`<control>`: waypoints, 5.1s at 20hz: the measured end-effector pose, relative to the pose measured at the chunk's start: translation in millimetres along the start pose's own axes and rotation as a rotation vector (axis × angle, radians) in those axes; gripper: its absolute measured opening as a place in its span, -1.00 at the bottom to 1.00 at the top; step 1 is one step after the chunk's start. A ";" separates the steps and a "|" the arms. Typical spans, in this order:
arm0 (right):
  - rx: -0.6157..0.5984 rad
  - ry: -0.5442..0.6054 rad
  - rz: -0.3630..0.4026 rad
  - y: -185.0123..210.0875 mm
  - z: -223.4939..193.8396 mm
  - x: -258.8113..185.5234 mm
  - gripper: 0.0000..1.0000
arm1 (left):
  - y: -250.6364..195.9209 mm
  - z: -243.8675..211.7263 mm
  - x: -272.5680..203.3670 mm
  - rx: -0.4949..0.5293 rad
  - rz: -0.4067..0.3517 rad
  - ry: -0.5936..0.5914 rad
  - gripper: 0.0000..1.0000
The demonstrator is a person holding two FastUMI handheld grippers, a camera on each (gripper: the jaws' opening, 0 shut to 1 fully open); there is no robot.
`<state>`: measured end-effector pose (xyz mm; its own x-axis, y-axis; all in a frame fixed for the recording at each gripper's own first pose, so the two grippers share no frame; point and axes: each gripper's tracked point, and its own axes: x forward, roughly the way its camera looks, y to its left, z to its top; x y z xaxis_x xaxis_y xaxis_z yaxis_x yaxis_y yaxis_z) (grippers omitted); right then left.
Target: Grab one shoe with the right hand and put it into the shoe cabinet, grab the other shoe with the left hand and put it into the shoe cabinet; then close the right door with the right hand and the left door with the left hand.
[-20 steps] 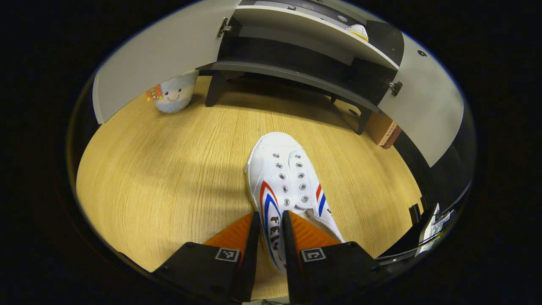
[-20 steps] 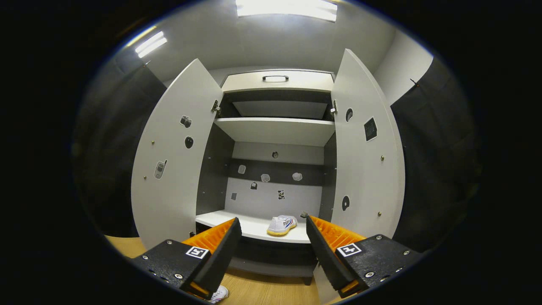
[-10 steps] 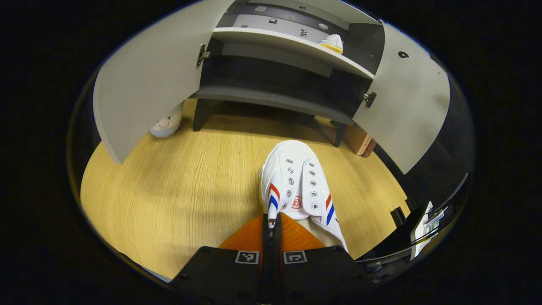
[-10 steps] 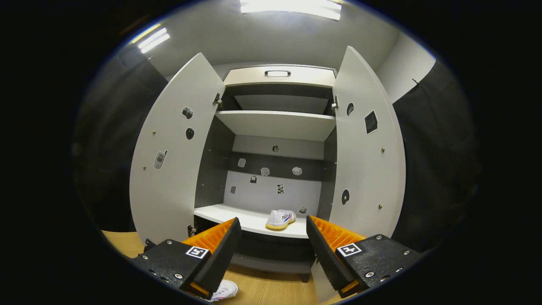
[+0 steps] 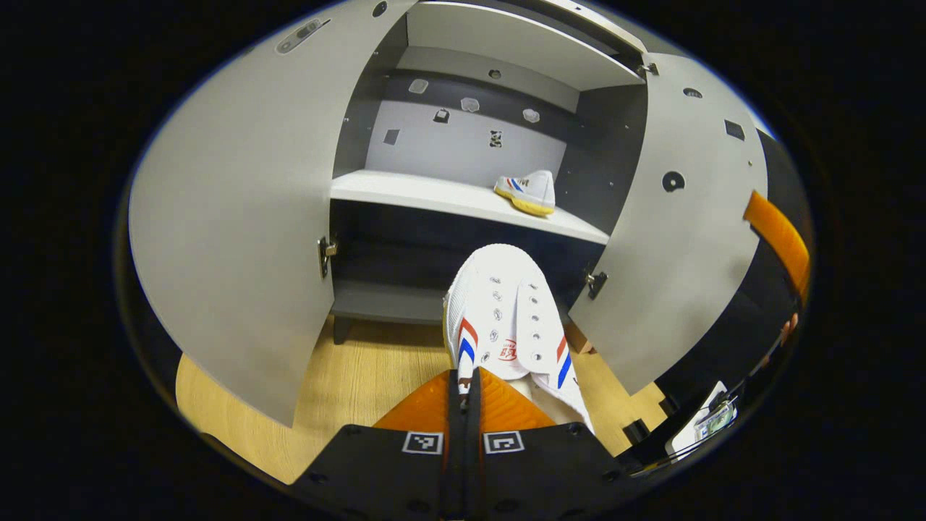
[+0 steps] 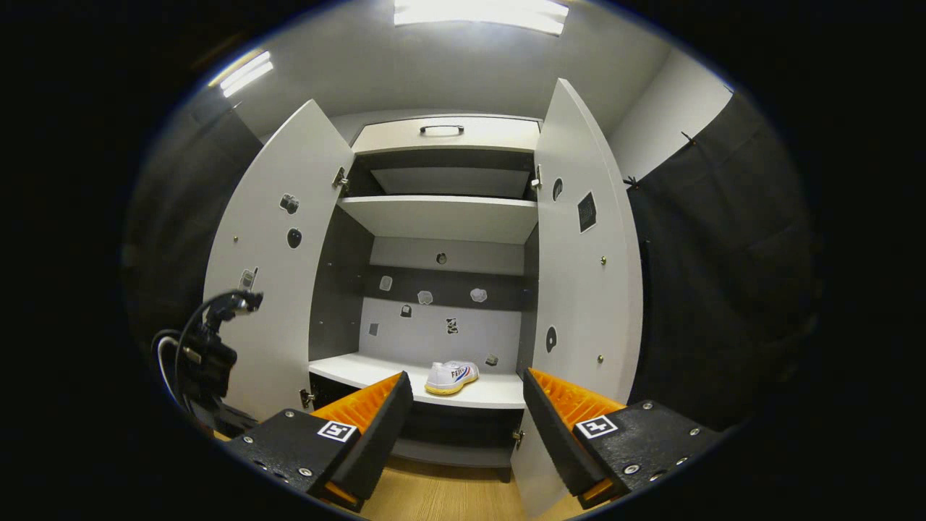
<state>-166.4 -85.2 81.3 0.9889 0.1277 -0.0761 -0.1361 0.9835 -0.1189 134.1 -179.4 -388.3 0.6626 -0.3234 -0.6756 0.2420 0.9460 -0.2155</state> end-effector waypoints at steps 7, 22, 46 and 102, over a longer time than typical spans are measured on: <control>-0.008 -0.025 -0.024 -18.1 14.5 -4.4 0.88 | -0.4 128.5 12.4 -0.003 0.064 -0.098 -0.87; -0.022 -0.048 -0.105 -61.9 16.7 -10.7 0.88 | 12.8 205.1 192.3 0.056 0.183 0.040 -0.88; 0.023 -0.119 -0.147 -71.6 65.0 -38.6 0.88 | -35.1 312.2 -12.4 0.150 0.181 -0.582 0.93; 0.195 0.093 -0.024 28.0 4.5 133.0 0.84 | 94.9 205.5 -328.8 0.193 0.260 -0.765 0.92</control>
<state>-38.4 -40.1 72.2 0.9807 0.1006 -0.1675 -0.0897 0.9934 0.0711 84.9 12.5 -41.8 0.9963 -0.0856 -0.0066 0.0858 0.9949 0.0532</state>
